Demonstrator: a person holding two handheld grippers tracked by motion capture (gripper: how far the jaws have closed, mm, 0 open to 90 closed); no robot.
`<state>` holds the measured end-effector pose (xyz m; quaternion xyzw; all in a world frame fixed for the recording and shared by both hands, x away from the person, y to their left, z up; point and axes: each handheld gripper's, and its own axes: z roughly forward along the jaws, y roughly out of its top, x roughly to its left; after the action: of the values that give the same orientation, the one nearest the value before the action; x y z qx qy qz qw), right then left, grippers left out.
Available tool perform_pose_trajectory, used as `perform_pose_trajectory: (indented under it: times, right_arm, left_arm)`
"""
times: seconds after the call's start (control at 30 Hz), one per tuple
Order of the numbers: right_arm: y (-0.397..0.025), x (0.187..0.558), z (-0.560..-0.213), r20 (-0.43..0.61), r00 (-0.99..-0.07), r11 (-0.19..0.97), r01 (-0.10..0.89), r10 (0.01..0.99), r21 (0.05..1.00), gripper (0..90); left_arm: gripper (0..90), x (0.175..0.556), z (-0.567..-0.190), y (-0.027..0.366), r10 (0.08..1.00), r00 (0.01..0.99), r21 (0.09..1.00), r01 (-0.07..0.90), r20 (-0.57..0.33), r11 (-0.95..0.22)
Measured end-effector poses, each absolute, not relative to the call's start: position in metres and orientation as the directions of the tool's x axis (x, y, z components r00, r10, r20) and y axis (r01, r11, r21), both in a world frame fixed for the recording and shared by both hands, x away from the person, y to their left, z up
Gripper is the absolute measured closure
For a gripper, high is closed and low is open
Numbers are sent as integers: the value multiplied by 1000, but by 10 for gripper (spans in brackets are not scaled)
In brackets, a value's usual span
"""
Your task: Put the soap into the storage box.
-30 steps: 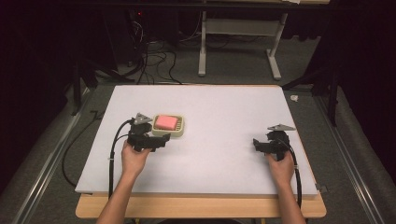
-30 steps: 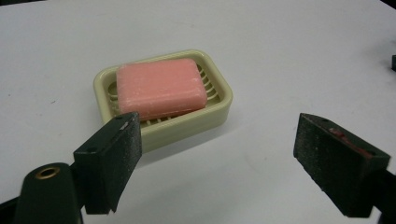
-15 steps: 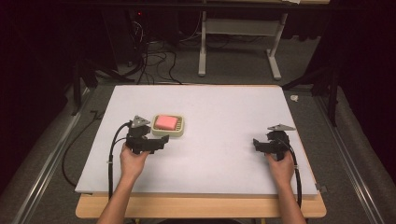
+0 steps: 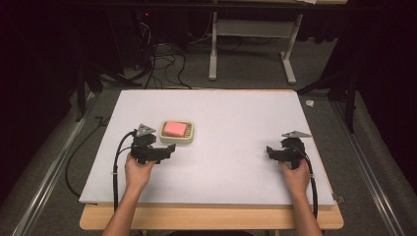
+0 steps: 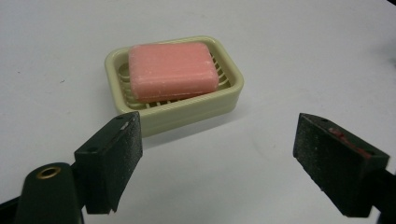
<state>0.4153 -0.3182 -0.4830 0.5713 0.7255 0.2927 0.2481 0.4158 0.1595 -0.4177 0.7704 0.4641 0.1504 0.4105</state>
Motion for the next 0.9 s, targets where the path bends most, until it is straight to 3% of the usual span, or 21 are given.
perform_pose_trajectory:
  times: [0.9]
  right_arm:
    - [-318, 415, -483, -28, -225, 178, 682, 974, 709, 162]
  left_arm:
    - [166, 421, -439, 159, 852, 504, 733, 632, -143, -251]
